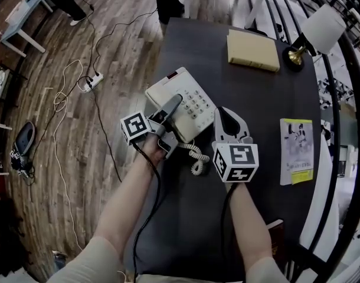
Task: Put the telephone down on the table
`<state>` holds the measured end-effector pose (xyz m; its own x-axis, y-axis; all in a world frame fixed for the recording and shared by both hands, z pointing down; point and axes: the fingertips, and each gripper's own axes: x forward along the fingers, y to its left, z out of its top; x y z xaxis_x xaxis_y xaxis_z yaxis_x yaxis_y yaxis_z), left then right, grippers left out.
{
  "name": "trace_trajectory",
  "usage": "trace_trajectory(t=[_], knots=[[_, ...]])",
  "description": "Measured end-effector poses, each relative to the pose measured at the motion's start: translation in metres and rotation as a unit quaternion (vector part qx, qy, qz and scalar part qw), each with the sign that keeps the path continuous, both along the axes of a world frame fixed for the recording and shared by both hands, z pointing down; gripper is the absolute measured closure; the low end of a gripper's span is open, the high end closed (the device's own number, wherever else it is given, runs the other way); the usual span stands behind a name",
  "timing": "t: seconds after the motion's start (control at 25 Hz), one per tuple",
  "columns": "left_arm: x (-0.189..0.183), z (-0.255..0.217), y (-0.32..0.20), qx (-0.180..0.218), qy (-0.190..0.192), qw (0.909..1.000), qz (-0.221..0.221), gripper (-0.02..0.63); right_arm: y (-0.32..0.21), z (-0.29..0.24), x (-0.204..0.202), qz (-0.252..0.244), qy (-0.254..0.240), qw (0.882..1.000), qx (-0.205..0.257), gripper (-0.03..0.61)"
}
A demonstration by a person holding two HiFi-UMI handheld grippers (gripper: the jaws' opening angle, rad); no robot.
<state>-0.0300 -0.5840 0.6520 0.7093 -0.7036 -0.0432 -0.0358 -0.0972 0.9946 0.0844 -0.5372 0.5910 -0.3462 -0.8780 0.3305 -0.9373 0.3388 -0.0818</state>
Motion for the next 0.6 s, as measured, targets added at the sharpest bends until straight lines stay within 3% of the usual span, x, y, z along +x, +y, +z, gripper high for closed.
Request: trace_trajectory(t=[0.16, 0.32, 0.6], knots=[[-0.001, 0.008, 0.000, -0.002, -0.042, 0.9991, 0.001, 0.170, 0.004, 0.003, -0.002, 0.001, -0.008, 1.000, -0.004, 0.577], [0.004, 0.009, -0.002, -0.015, -0.055, 0.9984, 0.000, 0.170, 0.008, 0.010, 0.006, 0.010, -0.017, 1.000, -0.012, 0.577], [0.008, 0.013, -0.008, -0.071, -0.130, 0.9890, 0.006, 0.143, 0.023, 0.019, 0.009, 0.008, -0.019, 0.999, -0.031, 0.577]])
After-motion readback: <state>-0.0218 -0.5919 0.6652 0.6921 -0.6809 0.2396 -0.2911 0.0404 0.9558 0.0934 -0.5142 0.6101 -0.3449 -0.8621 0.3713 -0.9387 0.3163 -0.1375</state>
